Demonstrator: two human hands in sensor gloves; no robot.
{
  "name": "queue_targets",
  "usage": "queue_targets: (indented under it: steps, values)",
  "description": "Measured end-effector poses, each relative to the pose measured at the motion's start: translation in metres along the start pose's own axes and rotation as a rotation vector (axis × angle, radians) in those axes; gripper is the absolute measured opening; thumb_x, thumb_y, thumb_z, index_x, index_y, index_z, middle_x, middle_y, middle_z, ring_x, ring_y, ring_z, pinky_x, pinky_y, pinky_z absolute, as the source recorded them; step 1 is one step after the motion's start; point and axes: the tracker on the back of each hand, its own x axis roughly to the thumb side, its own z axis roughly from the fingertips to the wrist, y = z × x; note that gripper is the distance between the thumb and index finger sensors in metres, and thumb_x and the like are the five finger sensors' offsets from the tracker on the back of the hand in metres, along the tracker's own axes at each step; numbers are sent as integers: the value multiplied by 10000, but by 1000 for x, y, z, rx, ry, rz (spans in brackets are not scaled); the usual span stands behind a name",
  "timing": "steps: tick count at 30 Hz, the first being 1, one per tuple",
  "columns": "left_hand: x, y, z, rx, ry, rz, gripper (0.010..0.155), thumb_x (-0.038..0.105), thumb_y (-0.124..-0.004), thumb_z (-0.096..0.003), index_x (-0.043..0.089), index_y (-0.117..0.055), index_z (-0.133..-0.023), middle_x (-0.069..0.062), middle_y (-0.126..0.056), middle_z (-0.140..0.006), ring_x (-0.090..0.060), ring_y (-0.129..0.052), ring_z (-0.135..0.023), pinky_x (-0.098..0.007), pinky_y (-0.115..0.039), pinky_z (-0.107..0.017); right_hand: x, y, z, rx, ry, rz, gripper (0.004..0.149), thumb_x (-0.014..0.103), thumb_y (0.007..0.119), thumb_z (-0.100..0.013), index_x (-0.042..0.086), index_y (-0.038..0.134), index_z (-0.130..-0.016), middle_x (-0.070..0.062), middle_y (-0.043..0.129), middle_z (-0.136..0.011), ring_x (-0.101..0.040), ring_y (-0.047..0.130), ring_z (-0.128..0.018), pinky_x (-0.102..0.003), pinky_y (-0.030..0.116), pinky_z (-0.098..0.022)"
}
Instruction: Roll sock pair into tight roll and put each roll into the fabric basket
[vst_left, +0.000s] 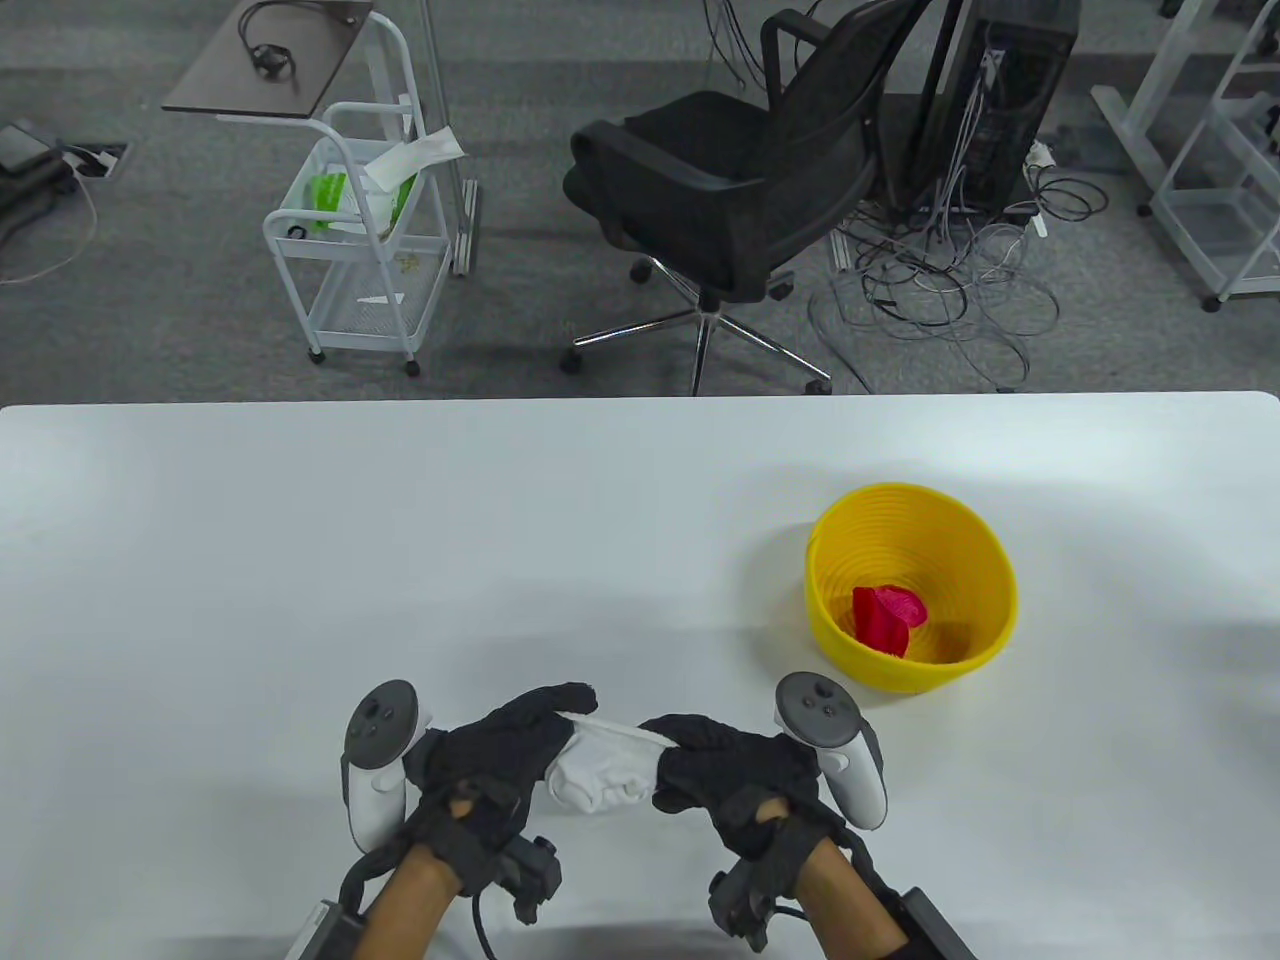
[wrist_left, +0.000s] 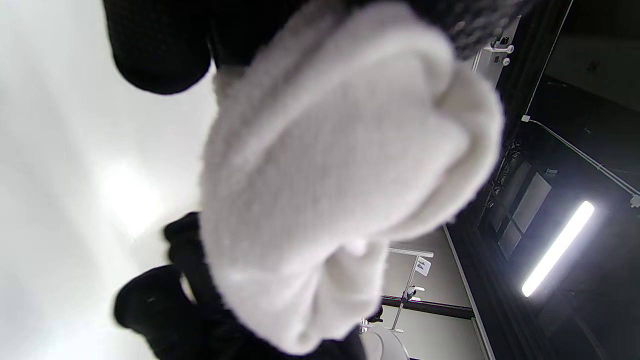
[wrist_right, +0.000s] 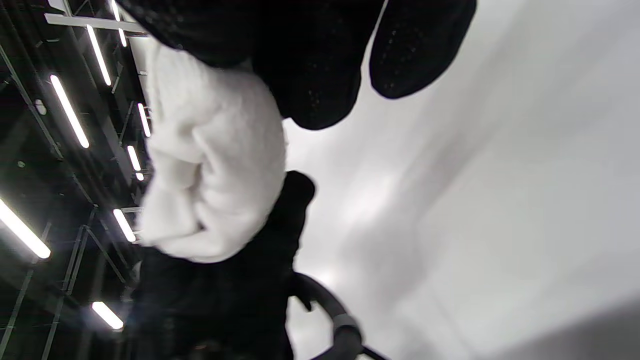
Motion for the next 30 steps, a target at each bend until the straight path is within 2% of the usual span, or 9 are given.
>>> queue_targets:
  steps: [3, 8, 10, 12, 14, 16, 19, 23, 30]
  values:
    - [4, 1, 0, 58, -59, -71, 428, 364, -841, -391, 328, -918, -810, 89, -1126, -616, -266, -1018, -708, -502, -783, -507, 3, 2, 1, 103, -58, -65, 355, 411, 739, -486, 437, 754, -839, 188, 785, -999, -112, 833, -928, -483, 680, -713]
    - [13, -6, 1, 41, -132, -351, 429, 361, -830, -389, 343, -924, -807, 69, -1122, -667, -273, -1026, -681, -507, -782, -492, 9, 9, 1, 241, -104, -80, 351, 403, 738, -481, 397, 771, -831, 191, 818, -964, -113, 827, -902, -511, 637, -735]
    - [15, -8, 2, 47, -148, -386, 427, 359, -827, -391, 344, -925, -806, 52, -1119, -670, -278, -1037, -655, -505, -788, -482, 8, 8, 1, 223, -96, -66, 357, 396, 733, -485, 377, 762, -841, 166, 810, -967, -129, 815, -906, -522, 630, -731]
    - [16, -7, 3, 72, -153, -394, 421, 363, -828, -391, 334, -931, -798, 9, -1092, -697, -282, -1045, -613, -500, -793, -468, 8, 4, 3, 115, -78, 9, 404, 419, 728, -483, 382, 732, -885, 91, 756, -1016, -185, 770, -951, -542, 628, -717]
    - [14, -6, 1, 20, -136, -376, 422, 368, -830, -391, 324, -930, -799, -20, -1041, -759, -283, -1035, -610, -502, -787, -469, 8, 3, 4, 50, -67, 161, 447, 488, 730, -469, 395, 721, -906, 37, 715, -1048, -231, 750, -964, -552, 649, -691]
    - [13, -6, 0, -14, -125, -387, 425, 361, -824, -398, 315, -915, -810, -37, -1001, -807, -284, -1027, -615, -502, -783, -470, 9, 3, 4, -19, -47, 228, 447, 482, 745, -460, 407, 730, -901, 18, 774, -1006, -231, 822, -907, -538, 697, -656]
    - [11, -8, 0, -8, -100, -439, 438, 358, -826, -396, 299, -913, -821, -49, -996, -817, -290, -1033, -612, -504, -791, -468, 11, 2, 6, -78, -48, 277, 435, 447, 787, -452, 412, 772, -885, 21, 892, -905, -207, 930, -798, -505, 762, -604]
    - [10, -10, 0, -20, -81, -462, 523, 397, -815, -394, 268, -831, -901, -78, -928, -891, -313, -972, -720, -514, -761, -509, 20, -6, 12, -223, -87, 371, 423, 431, 829, -430, 403, 827, -851, 35, 950, -844, -176, 975, -744, -480, 792, -581]
    - [20, 2, 5, 52, -118, -465, 600, 445, -816, -384, 262, -757, -952, -83, -820, -984, -337, -837, -875, -527, -662, -620, 41, -35, 31, -557, -134, 516, 424, 417, 877, -399, 393, 864, -822, 48, 994, -797, -159, 1013, -702, -472, 813, -562]
